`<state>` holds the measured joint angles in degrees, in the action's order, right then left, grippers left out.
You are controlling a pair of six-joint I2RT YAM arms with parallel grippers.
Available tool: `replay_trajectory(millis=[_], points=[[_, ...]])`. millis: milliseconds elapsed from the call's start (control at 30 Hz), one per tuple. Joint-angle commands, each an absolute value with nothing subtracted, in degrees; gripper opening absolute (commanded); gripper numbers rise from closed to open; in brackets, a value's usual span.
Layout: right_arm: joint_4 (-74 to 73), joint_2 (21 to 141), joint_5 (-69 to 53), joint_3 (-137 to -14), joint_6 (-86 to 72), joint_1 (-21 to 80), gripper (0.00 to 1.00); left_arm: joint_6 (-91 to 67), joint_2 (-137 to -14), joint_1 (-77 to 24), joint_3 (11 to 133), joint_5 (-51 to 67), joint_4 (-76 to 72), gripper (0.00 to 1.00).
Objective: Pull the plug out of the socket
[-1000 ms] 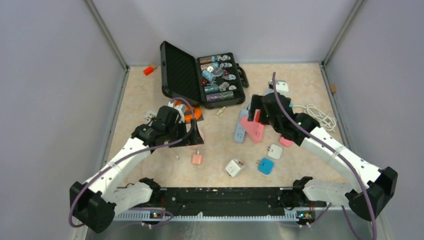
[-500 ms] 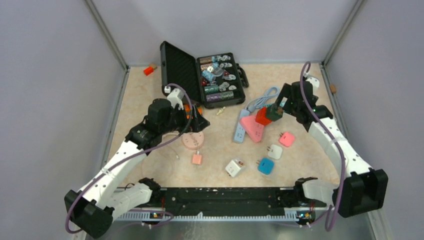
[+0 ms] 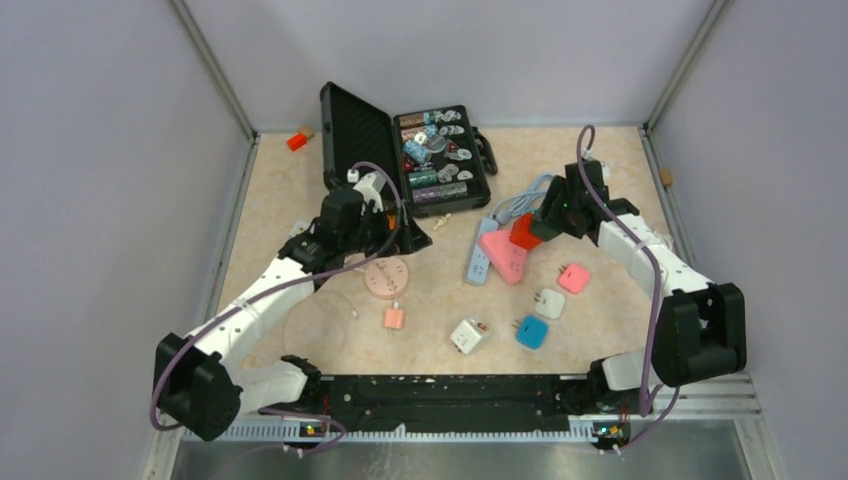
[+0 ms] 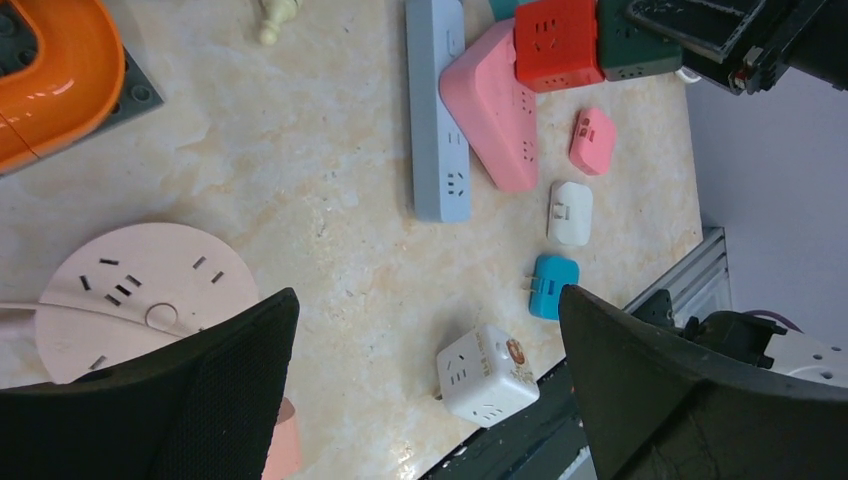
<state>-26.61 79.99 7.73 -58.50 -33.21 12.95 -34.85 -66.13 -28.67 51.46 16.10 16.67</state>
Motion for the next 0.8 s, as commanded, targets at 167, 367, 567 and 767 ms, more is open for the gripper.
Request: replay_trajectory(millis=[167,367,567,767], points=[[-23.3,80.2,0.3,-60.0,-33.4,14.4,0.36,-39.8,-72.0,-29.7,54.1,20.1,11.1,0.99],[-24.6,78.1,1.3,-59.7,-32.7,19.3,0.35,-41.0,-80.1,-31.5,59.6,19.7,6.5,0.99],[-23.9,77.6,1.6,-58.2,-34.4,21.6,0.4,-41.8,-91.8,-34.8,67.7,19.0,0.8,0.94],[-20.2,75.8,2.9,-55.1,-34.7,21.6,0.67,-42.1,-102.0,-37.4,74.9,16.9,-2.1,0.78]])
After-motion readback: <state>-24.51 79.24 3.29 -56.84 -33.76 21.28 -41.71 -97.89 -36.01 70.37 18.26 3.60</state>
